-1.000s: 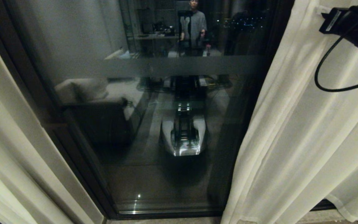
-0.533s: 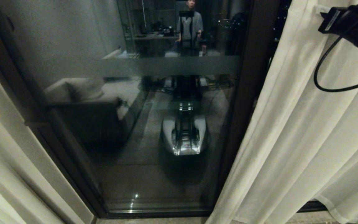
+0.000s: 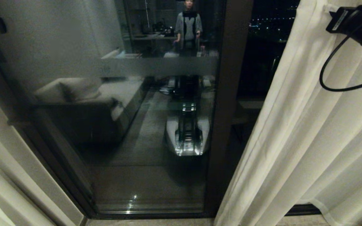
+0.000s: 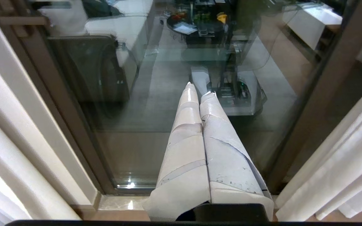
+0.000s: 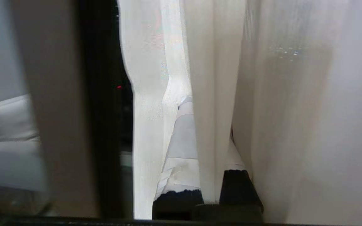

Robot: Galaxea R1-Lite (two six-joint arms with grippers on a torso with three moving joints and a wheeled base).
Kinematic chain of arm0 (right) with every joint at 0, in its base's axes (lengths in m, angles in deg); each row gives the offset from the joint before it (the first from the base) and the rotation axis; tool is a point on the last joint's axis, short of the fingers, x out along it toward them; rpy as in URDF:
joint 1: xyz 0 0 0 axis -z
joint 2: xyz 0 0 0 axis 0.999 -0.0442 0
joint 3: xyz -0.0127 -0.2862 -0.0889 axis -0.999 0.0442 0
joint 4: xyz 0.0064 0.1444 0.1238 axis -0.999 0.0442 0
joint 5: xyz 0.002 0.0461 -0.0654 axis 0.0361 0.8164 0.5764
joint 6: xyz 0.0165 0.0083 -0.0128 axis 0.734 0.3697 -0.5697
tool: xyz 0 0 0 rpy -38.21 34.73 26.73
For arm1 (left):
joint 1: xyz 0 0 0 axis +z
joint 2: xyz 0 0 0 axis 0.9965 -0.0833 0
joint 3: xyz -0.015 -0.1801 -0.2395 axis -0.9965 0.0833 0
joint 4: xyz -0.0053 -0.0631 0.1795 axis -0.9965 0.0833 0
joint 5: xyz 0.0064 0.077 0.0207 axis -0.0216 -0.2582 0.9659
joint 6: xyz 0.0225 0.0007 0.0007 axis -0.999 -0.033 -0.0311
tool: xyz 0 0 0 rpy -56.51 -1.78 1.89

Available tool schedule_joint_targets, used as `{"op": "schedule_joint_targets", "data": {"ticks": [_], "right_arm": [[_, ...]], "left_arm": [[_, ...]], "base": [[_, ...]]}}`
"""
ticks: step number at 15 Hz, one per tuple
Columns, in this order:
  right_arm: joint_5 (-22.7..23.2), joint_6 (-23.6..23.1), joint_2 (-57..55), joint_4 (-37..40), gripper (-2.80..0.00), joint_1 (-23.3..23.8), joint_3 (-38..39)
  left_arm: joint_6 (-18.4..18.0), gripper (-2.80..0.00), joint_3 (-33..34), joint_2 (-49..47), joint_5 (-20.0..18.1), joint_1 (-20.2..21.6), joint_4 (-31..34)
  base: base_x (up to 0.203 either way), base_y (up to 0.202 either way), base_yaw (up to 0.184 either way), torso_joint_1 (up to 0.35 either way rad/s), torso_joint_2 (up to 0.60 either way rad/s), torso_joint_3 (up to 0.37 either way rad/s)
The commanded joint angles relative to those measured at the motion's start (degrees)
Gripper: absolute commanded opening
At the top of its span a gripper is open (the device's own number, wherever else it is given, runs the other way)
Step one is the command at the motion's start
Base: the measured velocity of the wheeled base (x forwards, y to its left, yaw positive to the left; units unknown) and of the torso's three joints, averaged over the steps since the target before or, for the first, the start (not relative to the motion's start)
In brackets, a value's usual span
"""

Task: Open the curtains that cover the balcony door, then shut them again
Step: Pull the inner curtains open on both sides

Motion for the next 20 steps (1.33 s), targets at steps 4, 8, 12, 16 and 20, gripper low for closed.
{"op": "schedule_joint_targets", "data": {"ticks": [4,8,12,16,20], "right_arm": [[-0.1,-0.1,-0.9,-0.5,-2.80,3.1,0.0],[-0.1,-0.2,-0.9,-0.8,-2.80,4.6,0.0],[-0.1,-0.1,-1.0,-1.0,-2.80,5.9,0.1],[0.0,0.0,-1.0,-1.0,-2.80,6.6,0.0],[0.0,0.0,-0.9,-1.0,-2.80,7.2,0.1]], "left_arm": [[0.0,-2.80,0.0,0.0,0.0,0.0,0.0],[0.0,-2.80,0.0,0.0,0.0,0.0,0.0],[0.0,-2.80,0.0,0.0,0.0,0.0,0.0],[0.0,-2.80,0.0,0.0,0.0,0.0,0.0],[0.1,-2.80,0.0,0.0,0.0,0.1,0.0]], "base": [[0.000,-0.189,0.002,0.004,0.00,0.002],[0.000,-0.191,0.001,0.004,0.00,0.005],[0.000,-0.190,0.002,0.001,0.00,0.002],[0.000,-0.191,0.001,0.004,0.00,0.003],[0.000,-0.188,0.002,0.000,0.00,0.004]]}}
